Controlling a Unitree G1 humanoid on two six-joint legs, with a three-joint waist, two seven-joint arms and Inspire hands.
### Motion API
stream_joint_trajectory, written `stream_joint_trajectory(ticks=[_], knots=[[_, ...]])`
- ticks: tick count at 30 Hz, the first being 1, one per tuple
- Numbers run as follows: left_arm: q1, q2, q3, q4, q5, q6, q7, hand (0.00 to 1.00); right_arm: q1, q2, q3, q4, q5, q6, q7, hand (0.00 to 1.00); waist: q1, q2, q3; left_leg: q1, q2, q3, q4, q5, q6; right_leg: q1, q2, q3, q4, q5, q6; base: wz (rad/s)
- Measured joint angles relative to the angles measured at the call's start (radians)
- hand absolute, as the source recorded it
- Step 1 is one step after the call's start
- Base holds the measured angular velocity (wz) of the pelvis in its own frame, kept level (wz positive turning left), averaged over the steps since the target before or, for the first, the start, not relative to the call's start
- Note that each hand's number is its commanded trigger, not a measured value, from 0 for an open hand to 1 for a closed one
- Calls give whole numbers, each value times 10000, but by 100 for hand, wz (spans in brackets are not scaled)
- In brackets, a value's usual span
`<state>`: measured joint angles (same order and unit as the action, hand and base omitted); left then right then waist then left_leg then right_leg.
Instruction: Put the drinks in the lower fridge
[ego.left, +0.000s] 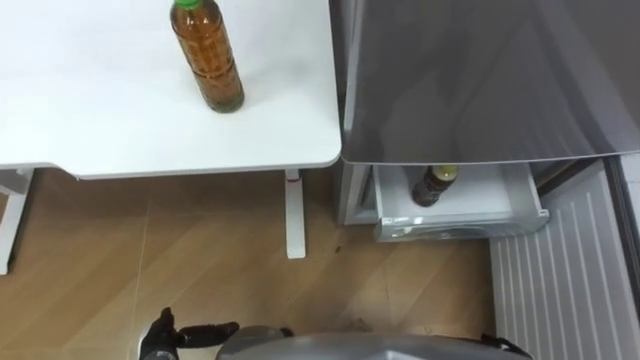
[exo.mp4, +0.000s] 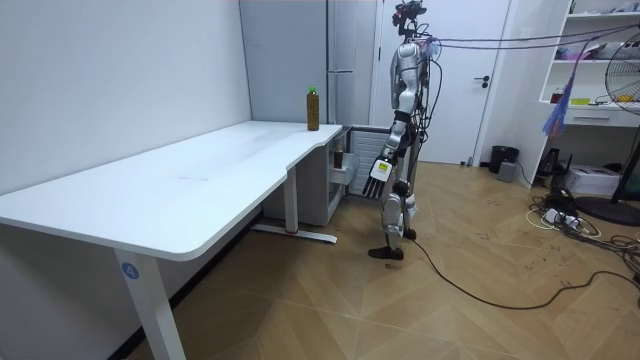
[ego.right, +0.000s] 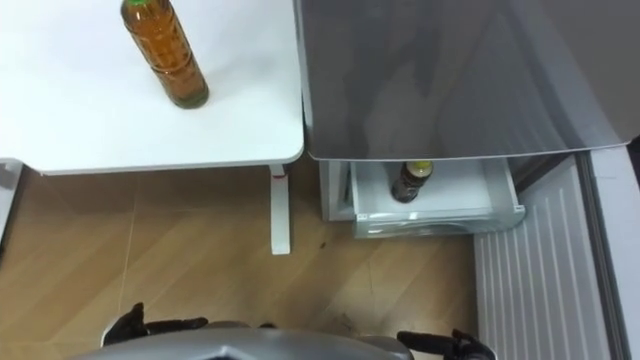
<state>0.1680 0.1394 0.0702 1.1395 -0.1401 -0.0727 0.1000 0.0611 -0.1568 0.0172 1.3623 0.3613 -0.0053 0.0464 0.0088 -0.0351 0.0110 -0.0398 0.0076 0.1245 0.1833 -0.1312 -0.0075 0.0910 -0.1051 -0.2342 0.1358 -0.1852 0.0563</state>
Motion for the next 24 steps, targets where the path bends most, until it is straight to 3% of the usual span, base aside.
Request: stream_joint_trajectory(ticks=[7, 12, 19, 24], knots=[[34, -107, 266, -6, -128, 25, 63, 0, 3, 1, -25, 9, 8, 96, -43, 0, -15, -37, -22, -2, -5, -108, 84, -16, -1, 103, 6, -113, -9, -5, 8, 5], [169, -172, 406, -37, -1243, 24, 129, 0, 93, 12, -99, -46, 52, 180, -102, 0, -10, -52, -36, 9, -16, -216, 229, -77, 1, 228, 6, -208, -22, -31, 19, 5], [184, -266, 1490, -77, -2322, 17, 860, 0, 166, 36, -392, -4, 51, 200, -105, 0, 18, -62, -49, 161, -29, -242, 204, -82, 1, 355, 3, -175, -15, -49, 26, 0], [100, -366, 2144, -743, -2599, 8, 1561, 0, 241, 31, -444, -98, -141, 195, -120, 0, 186, 7, -76, 166, -32, -312, 227, -82, 0, 378, 15, -173, 16, -64, 20, 1]])
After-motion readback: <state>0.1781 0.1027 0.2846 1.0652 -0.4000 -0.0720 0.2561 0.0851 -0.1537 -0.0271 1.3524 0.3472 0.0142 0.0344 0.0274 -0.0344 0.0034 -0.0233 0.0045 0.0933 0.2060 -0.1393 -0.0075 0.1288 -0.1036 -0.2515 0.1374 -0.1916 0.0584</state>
